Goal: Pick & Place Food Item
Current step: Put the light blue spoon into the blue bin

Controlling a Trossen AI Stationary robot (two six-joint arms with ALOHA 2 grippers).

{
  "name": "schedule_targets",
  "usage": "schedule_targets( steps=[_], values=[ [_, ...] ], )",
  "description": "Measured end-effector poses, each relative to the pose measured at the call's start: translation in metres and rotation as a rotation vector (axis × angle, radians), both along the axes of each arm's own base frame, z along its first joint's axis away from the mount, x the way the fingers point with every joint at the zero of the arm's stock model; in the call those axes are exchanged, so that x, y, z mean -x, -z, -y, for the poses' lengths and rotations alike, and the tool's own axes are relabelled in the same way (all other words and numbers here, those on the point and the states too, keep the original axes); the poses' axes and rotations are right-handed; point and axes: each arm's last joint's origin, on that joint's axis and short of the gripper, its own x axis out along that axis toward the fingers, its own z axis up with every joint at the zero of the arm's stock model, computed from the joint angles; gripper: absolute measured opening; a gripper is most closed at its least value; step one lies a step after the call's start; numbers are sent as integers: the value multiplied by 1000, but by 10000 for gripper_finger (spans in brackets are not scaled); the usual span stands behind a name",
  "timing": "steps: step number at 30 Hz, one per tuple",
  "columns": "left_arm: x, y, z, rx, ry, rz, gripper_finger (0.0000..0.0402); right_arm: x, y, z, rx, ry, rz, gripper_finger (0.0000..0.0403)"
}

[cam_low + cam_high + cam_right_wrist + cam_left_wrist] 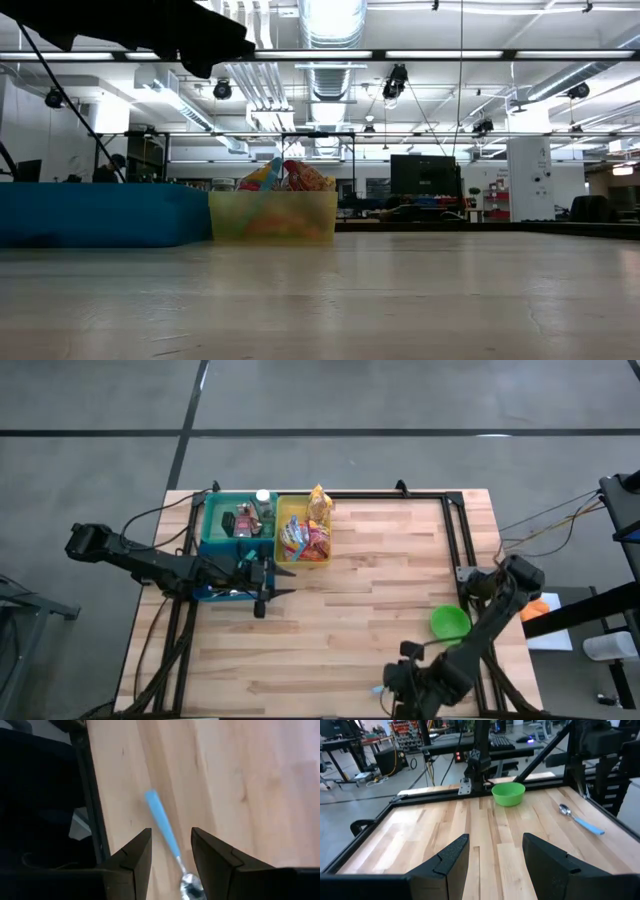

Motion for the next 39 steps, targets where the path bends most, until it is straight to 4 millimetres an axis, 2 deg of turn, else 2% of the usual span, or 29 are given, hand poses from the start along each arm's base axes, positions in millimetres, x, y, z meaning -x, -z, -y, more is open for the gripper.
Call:
schedule_targets(
  steps=[4,7,13,21,33,39],
  values=[
    [0,3,0,-5,0,-28,185,8,14,-13,-1,36,-27,134],
    [1,6,0,-11,0,-63,185,11,26,-16,20,51,-51,134],
    [3,12,-1,-21,0,-125,185,17,42,-10,37,116,-83,134],
    [5,18,-1,-30,-1,-190,185,23,66,-14,-53,92,-61,134],
    [6,19,-1,-32,-1,-204,185,37,100,-5,-71,73,-40,134],
    [6,19,-1,-32,-1,-203,185,40,110,0,-87,72,-13,134]
  ],
)
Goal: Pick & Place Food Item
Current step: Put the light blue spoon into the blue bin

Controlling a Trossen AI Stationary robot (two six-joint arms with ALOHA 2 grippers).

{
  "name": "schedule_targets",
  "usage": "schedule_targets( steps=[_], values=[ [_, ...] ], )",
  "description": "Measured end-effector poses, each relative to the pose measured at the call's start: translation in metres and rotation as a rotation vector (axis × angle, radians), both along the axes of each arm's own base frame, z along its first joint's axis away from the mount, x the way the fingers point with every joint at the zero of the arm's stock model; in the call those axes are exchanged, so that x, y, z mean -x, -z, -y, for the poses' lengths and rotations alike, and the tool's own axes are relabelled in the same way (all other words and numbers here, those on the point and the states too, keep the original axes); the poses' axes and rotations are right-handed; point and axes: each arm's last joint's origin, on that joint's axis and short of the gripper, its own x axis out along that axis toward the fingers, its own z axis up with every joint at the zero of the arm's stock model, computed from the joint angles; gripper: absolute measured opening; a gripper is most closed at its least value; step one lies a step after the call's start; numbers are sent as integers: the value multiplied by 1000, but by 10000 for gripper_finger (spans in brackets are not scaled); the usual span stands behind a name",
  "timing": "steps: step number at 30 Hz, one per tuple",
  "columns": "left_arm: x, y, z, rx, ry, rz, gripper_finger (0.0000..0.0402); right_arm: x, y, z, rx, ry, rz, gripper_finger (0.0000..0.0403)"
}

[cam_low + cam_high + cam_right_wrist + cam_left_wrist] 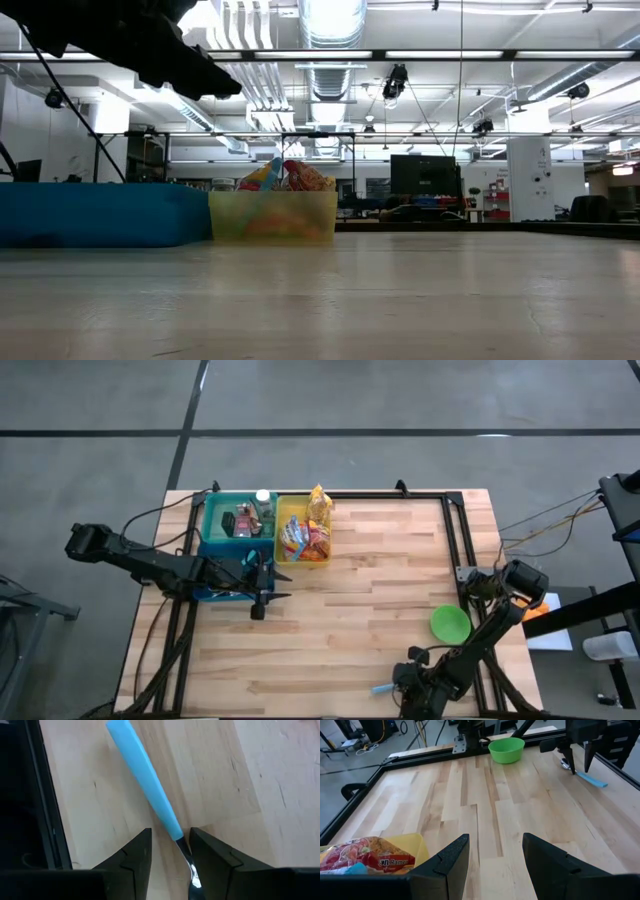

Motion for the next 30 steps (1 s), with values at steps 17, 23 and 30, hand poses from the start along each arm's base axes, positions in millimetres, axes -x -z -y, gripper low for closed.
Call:
schedule_targets(
  steps=[17,23,30],
  values=[
    [0,0,0,0,1,2,185,0,3,2,38,-35,5,134],
    [0,0,0,0,1,2,185,0,3,3,60,-55,-4,82],
    [0,0,0,0,1,2,185,-1,3,4,60,-38,-2,20]
  ],
)
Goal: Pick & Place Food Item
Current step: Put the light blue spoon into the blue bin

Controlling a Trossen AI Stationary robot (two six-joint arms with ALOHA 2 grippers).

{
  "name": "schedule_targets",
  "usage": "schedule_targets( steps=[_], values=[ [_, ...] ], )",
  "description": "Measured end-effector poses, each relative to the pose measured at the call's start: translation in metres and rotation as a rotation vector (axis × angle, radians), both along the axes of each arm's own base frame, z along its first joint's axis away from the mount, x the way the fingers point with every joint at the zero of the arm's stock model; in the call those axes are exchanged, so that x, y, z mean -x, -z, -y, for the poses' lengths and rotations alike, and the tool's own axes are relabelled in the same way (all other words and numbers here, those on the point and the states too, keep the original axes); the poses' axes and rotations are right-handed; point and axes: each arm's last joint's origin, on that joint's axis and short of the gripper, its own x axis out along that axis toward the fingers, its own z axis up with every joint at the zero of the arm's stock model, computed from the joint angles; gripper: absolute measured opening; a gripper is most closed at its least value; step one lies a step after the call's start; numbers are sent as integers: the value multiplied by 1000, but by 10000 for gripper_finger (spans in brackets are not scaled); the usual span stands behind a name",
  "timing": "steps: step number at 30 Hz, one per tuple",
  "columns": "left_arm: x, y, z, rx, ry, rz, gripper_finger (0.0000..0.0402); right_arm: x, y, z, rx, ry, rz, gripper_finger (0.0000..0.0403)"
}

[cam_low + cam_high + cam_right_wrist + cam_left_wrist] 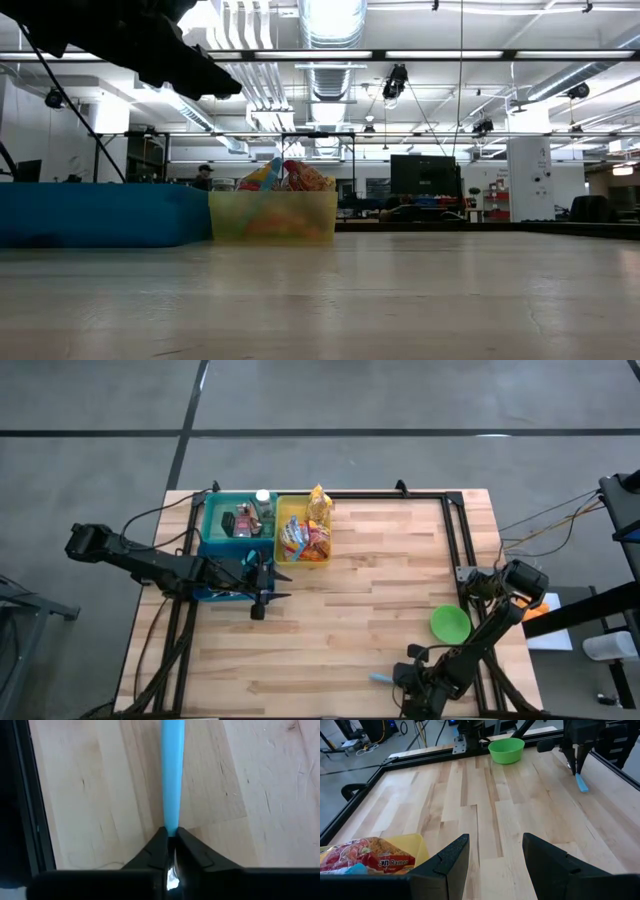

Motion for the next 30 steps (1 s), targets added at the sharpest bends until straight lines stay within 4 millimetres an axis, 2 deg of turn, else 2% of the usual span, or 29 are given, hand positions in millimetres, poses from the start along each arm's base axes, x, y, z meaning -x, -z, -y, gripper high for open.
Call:
schedule_targets(
  steps=[6,19,30],
  values=[
    [0,0,0,0,0,0,185,-8,0,6,0,33,5,32],
    [0,0,0,0,0,0,185,-47,-1,34,26,40,67,14],
    [0,0,0,0,0,-1,185,-89,-3,72,67,27,168,10]
  ],
)
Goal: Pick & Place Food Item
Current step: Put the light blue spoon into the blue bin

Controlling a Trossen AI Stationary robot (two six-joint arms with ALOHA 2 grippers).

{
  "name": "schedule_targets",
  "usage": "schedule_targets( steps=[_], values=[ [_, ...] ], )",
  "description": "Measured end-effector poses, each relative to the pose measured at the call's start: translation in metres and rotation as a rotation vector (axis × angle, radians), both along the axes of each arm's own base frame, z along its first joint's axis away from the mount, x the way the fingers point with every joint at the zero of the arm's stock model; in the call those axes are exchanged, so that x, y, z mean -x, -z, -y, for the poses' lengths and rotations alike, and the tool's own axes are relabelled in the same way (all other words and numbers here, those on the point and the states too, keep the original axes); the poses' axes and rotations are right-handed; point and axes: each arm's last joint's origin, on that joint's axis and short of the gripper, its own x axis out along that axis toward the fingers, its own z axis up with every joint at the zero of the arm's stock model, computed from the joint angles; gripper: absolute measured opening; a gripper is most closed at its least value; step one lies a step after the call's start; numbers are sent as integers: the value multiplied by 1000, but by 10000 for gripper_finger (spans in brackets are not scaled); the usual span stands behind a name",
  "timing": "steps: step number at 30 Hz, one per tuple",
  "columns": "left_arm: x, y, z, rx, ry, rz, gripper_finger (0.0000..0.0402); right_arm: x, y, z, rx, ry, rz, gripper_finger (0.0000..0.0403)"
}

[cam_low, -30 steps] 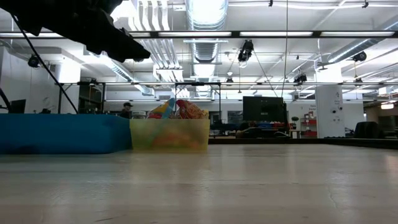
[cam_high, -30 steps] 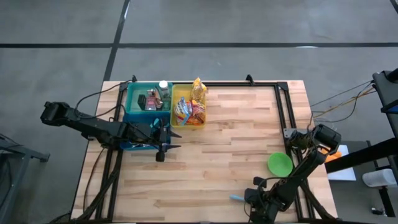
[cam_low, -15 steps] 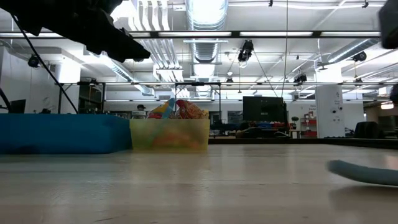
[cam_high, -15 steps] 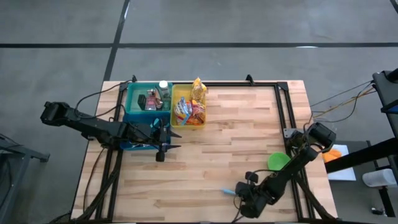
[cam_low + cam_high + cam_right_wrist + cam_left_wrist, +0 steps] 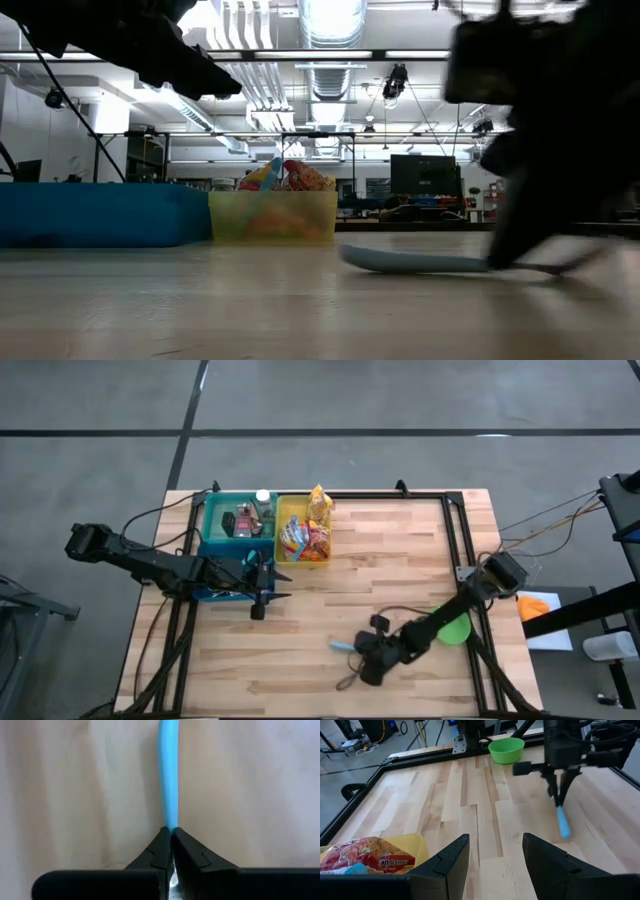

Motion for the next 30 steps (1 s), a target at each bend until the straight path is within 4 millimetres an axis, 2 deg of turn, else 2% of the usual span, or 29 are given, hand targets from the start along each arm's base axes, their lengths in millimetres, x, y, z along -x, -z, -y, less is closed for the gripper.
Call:
schedule_targets(
  steps=[10,17,23,30],
  values=[
    [0,0,0,0,0,0,185,-40,-9,44,38,-5,143,9],
    [0,0,0,0,0,0,185,-53,-13,64,44,-14,188,11],
    [0,0,0,0,-1,0,185,-55,-13,68,18,-25,184,11],
    [0,0,0,0,-1,0,185,-52,-21,55,24,-41,233,11]
  ],
)
